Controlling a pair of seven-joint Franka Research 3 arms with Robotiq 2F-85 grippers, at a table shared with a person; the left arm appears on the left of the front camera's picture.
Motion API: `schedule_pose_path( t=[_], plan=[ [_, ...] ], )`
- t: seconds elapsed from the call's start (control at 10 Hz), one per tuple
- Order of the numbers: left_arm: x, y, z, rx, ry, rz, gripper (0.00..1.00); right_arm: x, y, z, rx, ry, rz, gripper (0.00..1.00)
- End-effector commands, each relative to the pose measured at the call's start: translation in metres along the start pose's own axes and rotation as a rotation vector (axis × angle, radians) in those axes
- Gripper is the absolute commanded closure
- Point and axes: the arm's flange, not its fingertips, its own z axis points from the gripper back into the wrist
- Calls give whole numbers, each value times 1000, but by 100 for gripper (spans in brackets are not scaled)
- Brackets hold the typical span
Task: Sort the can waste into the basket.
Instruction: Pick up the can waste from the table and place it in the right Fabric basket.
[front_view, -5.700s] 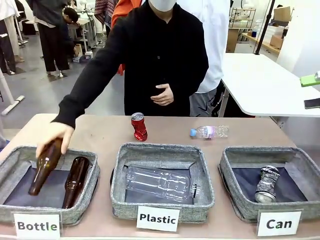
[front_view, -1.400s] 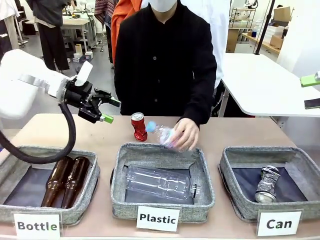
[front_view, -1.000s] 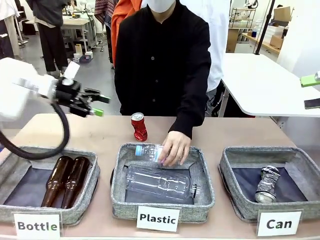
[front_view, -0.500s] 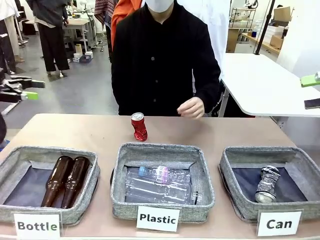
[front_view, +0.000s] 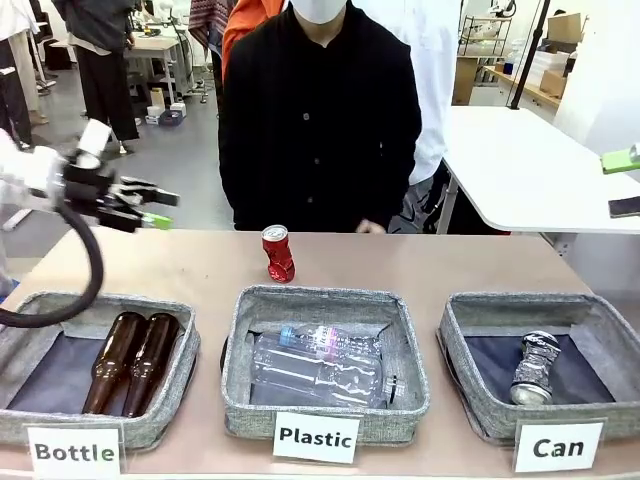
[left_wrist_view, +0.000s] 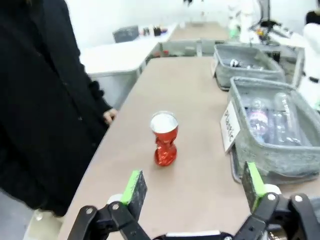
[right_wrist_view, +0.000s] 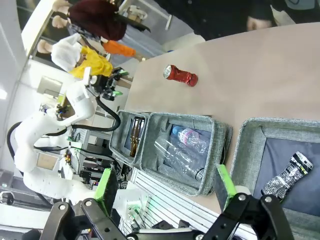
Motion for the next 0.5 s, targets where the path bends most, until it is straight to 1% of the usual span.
schedule_pose_path(
  t=[0.0,0.1,0.4],
  plan=[
    [-2,8,-39,-27,89,0,0,0,-2,1,-4,7,23,0],
    [-5,5,-53,-57,84,1,0,0,-2,1,-4,7,23,0],
    [-16,8,-108,-93,150,13,0,0,-2,1,-4,7,23,0]
  ],
)
